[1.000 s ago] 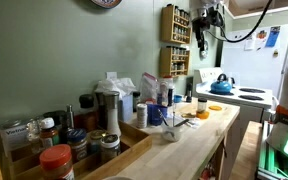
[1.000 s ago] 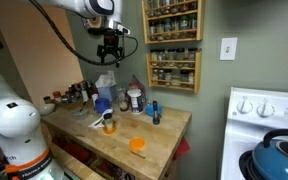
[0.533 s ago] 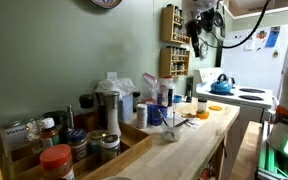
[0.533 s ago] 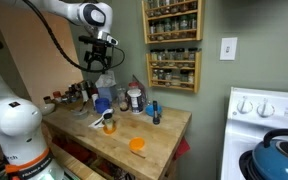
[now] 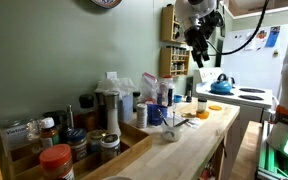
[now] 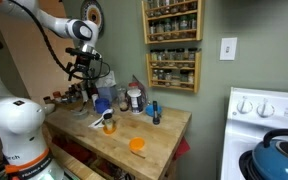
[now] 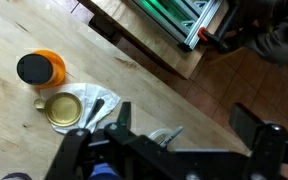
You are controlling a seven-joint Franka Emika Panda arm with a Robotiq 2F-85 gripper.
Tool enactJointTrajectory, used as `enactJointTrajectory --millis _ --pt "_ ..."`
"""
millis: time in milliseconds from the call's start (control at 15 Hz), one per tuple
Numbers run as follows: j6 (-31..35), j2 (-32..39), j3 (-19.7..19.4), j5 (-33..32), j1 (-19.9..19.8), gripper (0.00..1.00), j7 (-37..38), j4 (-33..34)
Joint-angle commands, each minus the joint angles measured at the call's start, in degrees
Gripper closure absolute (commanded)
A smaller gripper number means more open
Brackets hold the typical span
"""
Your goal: Move the whisk from the container to the blue mug
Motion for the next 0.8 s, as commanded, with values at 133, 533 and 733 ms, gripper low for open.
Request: enactJointTrajectory --millis 133,533,733 --pt "12.45 0.37 1.79 -1.25 1.79 0.0 -5.3 -3.04" --pt "34.92 7.44 6.48 -3.67 6.25 0.0 -12.64 -7.37" --pt "37.34 10.29 7.33 -1.85 8.1 0.0 -20.51 -9.06"
